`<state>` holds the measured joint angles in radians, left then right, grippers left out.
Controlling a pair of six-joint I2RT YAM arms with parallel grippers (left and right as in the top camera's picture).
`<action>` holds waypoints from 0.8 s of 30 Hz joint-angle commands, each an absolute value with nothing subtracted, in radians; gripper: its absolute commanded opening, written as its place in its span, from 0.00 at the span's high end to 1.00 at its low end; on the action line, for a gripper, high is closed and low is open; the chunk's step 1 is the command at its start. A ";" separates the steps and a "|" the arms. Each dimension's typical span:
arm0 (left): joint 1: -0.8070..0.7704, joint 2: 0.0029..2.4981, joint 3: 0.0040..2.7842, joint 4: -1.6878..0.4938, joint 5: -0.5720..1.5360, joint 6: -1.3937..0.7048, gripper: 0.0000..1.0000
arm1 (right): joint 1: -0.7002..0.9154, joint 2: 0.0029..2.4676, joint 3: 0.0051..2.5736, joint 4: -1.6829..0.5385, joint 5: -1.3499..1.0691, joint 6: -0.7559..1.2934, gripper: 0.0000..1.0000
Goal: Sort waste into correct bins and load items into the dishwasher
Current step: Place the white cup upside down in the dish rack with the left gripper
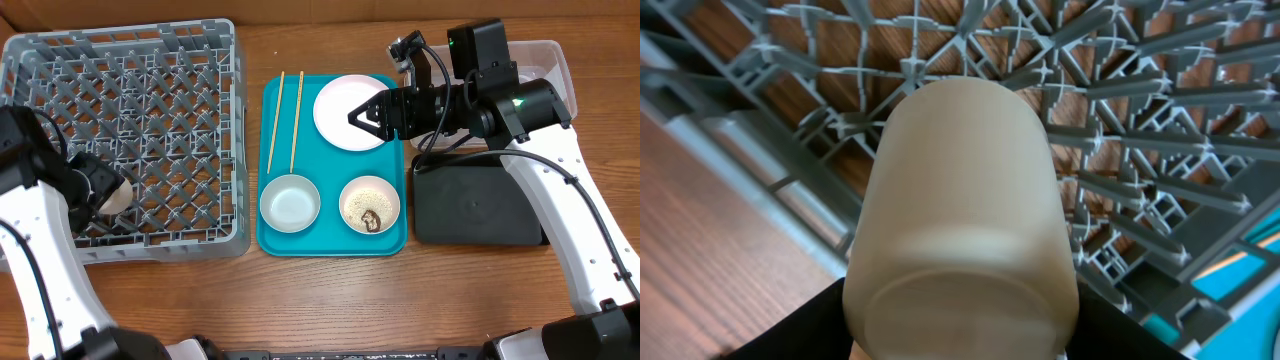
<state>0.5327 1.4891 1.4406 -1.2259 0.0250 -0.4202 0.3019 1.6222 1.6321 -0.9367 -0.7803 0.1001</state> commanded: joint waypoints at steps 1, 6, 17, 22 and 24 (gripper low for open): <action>0.538 1.570 1.442 -1.204 0.052 -0.435 0.43 | 0.306 1.601 1.639 -0.935 -0.778 0.097 0.47; 0.538 1.616 1.442 -1.158 0.072 -0.449 0.38 | 0.308 1.601 1.639 -0.939 -0.778 0.097 0.47; 0.537 1.619 1.451 -1.172 0.125 -0.448 0.23 | 0.308 1.601 1.639 -0.939 -0.778 0.097 0.47; 0.522 1.607 1.554 -1.241 0.205 -0.376 0.28 | 0.308 1.601 1.639 -0.939 -0.778 0.097 0.47; 0.490 1.587 1.621 -1.274 0.247 -0.315 0.29 | 0.309 1.601 1.639 -0.939 -0.765 0.099 0.47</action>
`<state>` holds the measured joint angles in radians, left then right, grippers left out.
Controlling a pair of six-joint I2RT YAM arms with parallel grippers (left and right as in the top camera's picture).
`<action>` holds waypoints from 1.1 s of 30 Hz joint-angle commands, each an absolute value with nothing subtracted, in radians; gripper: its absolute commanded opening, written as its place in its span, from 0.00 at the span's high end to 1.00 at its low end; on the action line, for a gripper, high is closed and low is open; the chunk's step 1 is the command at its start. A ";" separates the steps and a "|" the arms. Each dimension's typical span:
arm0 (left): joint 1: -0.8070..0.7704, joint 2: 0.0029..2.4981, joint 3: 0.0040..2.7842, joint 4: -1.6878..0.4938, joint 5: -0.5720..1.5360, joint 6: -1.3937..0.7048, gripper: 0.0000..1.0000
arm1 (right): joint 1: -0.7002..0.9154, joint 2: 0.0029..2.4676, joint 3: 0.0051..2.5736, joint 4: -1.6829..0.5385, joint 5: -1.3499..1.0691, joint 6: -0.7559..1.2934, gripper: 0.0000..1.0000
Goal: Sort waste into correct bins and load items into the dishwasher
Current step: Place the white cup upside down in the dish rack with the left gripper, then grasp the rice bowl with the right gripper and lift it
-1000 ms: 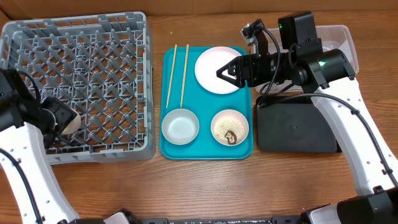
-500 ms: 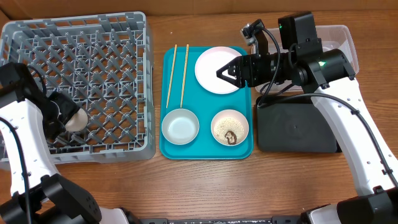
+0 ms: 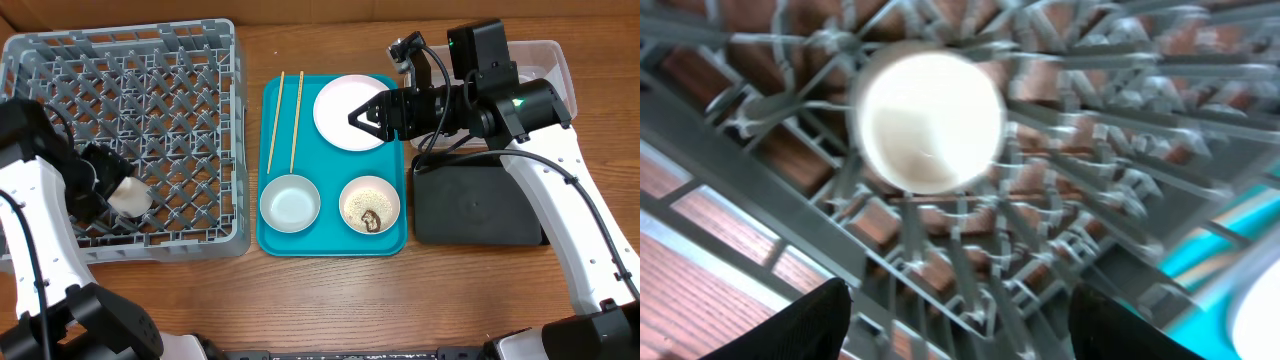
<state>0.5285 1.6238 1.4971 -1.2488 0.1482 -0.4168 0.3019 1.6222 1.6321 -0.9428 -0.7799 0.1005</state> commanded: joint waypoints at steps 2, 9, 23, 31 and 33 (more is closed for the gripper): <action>0.409 1.544 1.696 -1.308 0.299 -0.213 0.27 | 0.323 1.601 1.639 -0.959 -0.627 0.164 0.48; 0.181 1.443 1.720 -1.317 0.279 -0.115 0.19 | 0.419 1.615 1.638 -1.073 -0.323 0.339 0.47; 0.144 1.252 1.720 -1.294 0.307 -0.088 0.15 | 0.690 1.908 1.636 -1.162 -0.063 0.576 0.62; 0.144 1.177 1.720 -1.314 0.304 -0.066 0.00 | 0.682 2.080 1.636 -1.160 -0.108 0.577 0.77; 0.144 1.179 1.720 -1.313 0.304 -0.066 0.00 | 0.682 2.108 1.636 -1.163 -0.129 0.577 0.79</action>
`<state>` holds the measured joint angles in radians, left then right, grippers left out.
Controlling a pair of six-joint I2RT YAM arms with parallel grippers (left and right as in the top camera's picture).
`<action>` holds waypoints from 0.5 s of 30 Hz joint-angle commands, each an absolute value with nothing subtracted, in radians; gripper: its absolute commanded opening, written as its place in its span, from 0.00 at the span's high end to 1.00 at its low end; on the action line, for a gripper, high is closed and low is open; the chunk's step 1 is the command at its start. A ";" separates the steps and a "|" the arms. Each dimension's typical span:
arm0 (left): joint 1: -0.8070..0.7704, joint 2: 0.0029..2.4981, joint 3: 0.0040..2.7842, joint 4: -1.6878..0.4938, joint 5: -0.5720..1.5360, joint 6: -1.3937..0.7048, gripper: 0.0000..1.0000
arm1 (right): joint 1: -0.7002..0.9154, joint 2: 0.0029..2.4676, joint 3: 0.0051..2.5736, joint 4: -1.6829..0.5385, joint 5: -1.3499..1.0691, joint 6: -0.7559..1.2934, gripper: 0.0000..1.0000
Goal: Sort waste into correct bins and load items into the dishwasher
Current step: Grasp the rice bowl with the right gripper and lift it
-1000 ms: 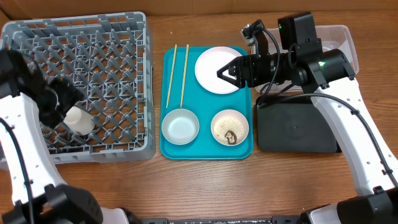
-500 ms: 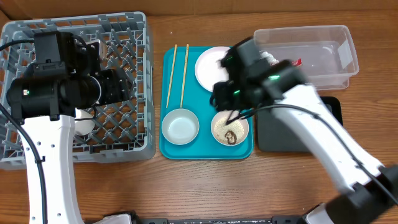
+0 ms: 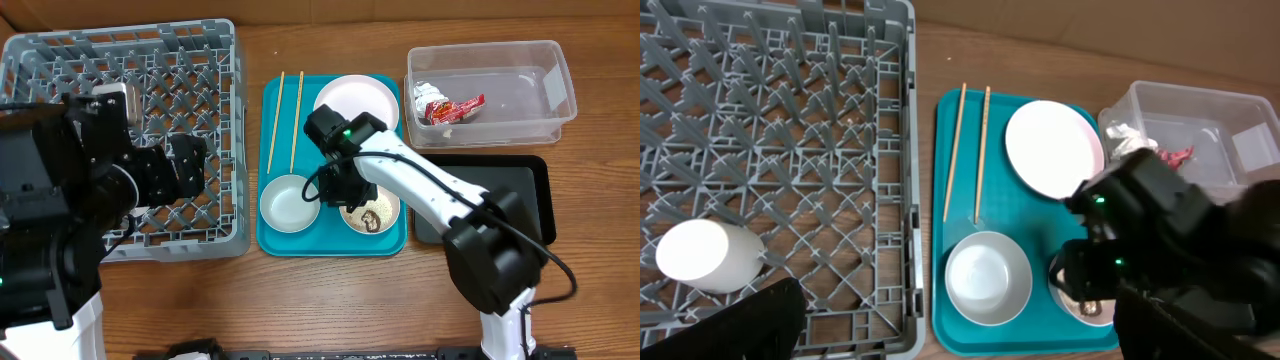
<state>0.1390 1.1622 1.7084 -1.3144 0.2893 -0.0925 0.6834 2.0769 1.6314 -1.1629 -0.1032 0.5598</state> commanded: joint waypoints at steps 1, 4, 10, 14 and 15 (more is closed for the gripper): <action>0.144 1.181 1.720 -1.313 0.304 -0.066 0.00 | 0.683 2.117 1.636 -1.167 -0.128 0.578 0.82; 0.144 1.188 1.720 -1.313 0.304 -0.066 0.00 | 0.683 2.137 1.636 -1.178 -0.127 0.589 0.91; 0.144 1.198 1.720 -1.314 0.308 -0.066 0.00 | 0.678 2.141 1.635 -1.173 -0.057 0.619 0.82; 0.144 1.198 1.720 -1.313 0.308 -0.067 0.00 | 0.678 2.144 1.634 -1.168 -0.055 0.619 0.91; 0.144 1.198 1.720 -1.313 0.308 -0.067 0.00 | 0.678 2.144 1.634 -1.167 -0.056 0.618 0.96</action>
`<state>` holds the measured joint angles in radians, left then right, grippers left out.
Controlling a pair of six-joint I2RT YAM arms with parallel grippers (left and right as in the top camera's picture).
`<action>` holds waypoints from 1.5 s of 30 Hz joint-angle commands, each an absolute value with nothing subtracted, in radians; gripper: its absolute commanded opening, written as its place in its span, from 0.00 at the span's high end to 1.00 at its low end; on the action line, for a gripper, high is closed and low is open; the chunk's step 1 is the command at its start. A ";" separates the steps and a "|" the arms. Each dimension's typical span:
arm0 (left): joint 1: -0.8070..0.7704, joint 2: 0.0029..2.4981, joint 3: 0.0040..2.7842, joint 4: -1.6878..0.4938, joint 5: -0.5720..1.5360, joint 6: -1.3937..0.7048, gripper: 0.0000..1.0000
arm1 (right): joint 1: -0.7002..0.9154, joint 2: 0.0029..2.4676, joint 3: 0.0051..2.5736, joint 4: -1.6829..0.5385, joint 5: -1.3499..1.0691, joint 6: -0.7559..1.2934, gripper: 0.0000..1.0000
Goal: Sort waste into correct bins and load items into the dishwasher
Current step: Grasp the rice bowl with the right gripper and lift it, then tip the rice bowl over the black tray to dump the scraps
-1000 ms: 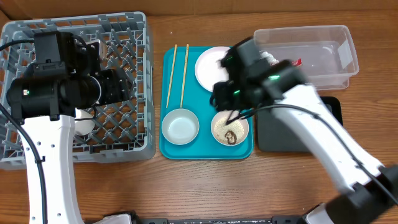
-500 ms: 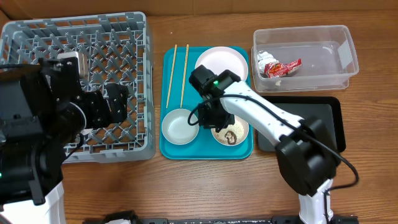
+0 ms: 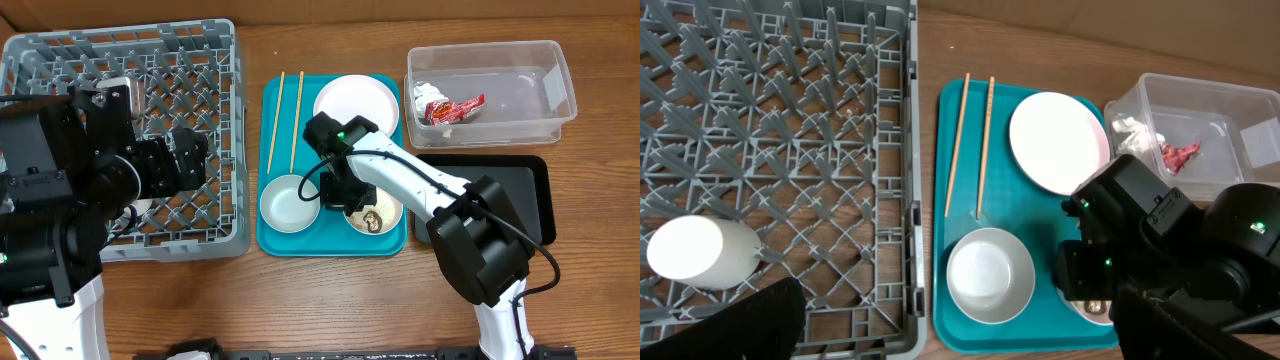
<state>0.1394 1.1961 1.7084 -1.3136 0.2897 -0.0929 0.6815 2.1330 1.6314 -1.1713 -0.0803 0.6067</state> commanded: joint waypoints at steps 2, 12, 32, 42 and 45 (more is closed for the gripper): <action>0.144 1.198 1.720 -1.312 0.308 -0.067 0.00 | 0.678 2.143 1.635 -1.174 -0.056 0.618 0.96; 0.144 1.217 1.720 -1.291 0.304 -0.066 0.00 | 0.664 1.940 1.639 -1.129 -0.057 0.572 0.96; 0.144 1.330 1.720 -1.303 0.412 -0.066 0.00 | 0.148 1.741 1.480 -1.237 -0.763 0.101 0.96; 0.144 1.330 1.720 -1.301 0.412 -0.066 0.00 | -0.144 1.741 1.243 -1.198 -1.101 -0.173 0.96; 0.144 1.330 1.720 -1.302 0.413 -0.066 0.00 | -0.236 1.741 1.208 -1.203 -1.226 -0.303 0.96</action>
<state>0.1394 1.3319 1.7081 -1.3022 0.3904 -0.0929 -0.1791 1.7439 1.2270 -1.2053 -1.0302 -0.1341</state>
